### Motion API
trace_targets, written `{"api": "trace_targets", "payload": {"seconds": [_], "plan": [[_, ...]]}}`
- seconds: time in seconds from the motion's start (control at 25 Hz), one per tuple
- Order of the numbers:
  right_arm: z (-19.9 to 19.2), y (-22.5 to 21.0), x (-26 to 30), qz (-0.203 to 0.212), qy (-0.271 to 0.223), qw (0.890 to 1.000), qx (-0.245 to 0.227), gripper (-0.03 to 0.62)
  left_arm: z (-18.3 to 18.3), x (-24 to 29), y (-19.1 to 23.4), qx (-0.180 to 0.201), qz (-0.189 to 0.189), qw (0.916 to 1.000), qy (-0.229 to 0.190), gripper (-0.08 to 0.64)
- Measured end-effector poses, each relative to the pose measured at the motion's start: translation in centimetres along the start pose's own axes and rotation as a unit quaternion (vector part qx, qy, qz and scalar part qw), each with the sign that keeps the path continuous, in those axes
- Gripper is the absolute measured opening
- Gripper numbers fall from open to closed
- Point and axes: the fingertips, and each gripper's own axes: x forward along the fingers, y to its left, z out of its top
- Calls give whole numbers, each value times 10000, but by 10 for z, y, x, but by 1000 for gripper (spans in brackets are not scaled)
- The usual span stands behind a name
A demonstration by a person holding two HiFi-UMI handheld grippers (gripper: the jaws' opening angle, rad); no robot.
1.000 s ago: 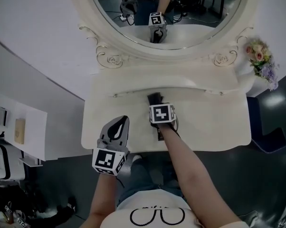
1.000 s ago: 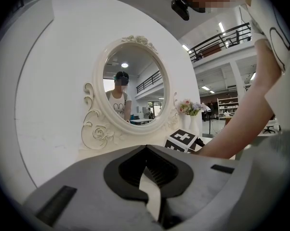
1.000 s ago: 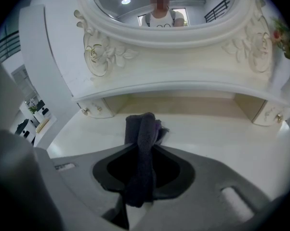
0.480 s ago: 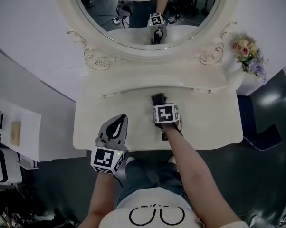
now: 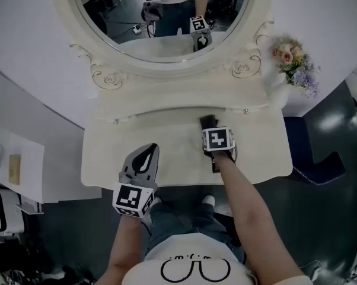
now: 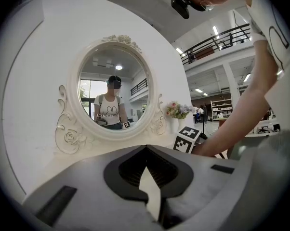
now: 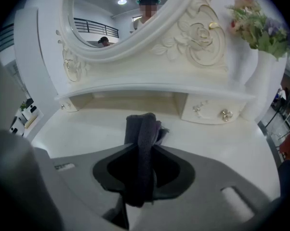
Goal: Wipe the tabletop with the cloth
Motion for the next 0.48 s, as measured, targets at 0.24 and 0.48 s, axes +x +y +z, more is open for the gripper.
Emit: {"api": "trace_targets", "payload": {"seconds": [0.24, 0.48], "plan": [[-10, -54, -10, -267, 30, 9996, 41, 94, -3, 13, -26, 17, -146, 9999, 41, 2], [-16, -105, -20, -513, 32, 9987, 45, 94, -1, 30, -52, 31, -329, 9994, 46, 2]]}}
